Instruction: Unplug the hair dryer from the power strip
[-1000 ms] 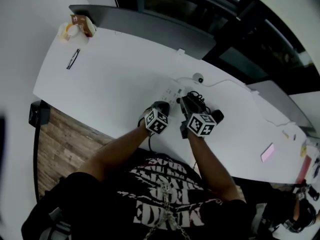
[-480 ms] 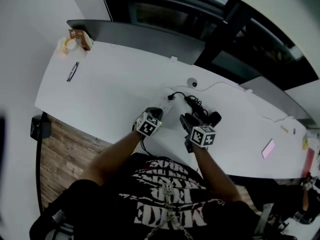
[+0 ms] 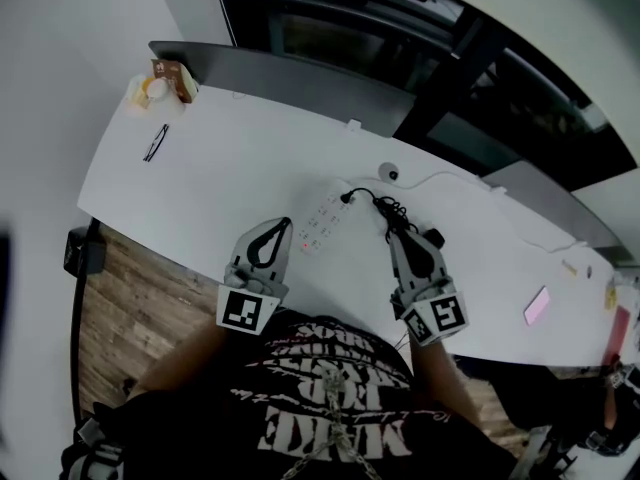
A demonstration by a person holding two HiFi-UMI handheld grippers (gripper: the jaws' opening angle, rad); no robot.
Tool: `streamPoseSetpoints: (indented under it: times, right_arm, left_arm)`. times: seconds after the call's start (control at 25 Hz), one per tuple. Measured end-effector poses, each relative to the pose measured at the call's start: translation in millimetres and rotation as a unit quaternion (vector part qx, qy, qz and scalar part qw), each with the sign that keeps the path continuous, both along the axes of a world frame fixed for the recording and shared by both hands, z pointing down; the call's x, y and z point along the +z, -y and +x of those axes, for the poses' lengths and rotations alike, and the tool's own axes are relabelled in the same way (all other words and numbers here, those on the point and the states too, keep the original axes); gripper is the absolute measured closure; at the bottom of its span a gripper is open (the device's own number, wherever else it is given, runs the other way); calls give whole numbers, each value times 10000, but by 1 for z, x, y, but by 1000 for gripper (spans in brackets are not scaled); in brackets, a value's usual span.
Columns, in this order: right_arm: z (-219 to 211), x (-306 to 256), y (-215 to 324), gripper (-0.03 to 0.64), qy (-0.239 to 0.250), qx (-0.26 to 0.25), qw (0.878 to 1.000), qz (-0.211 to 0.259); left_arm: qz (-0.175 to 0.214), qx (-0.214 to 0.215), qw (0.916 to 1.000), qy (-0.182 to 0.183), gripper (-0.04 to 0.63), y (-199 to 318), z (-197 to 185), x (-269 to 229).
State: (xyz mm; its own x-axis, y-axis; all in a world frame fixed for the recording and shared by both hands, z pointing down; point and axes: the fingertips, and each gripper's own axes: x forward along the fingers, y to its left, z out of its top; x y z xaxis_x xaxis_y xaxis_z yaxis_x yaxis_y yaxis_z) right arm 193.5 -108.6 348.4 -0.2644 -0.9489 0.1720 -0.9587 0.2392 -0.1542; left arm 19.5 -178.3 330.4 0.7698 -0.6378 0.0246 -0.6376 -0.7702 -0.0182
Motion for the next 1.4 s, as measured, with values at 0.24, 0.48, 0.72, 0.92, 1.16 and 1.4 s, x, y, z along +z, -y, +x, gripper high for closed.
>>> streamPoseSetpoints:
  times: [0.24,0.48,0.72,0.92,1.16,1.4]
  right_arm:
    - [-3,-66,13,572,-7,198,9974,687]
    - [-10,-72,14,580,-709,315,9944,722]
    - [-9,-71,9,581,-694,589,9939,622]
    - [-10,-69,5,581,-665,723,9937,547]
    - [-4,-67,-2,581,-422,642,9955,561]
    - [19,-71,-31,581,-322,388,9964,675]
  left_arm:
    - [-96,250,9974,-666,571,23,8,-101]
    - [-237,163,9992,-285,571,37,6,-86]
    - [-451,432,9973,-386,569,36,15,-76]
    - [-470,708,9957,-372,571,41,27,-63]
    - [-309,707,9966,-291,571,38,44,-59]
    - [-430,435,9978,-274,570,7,71,-62]
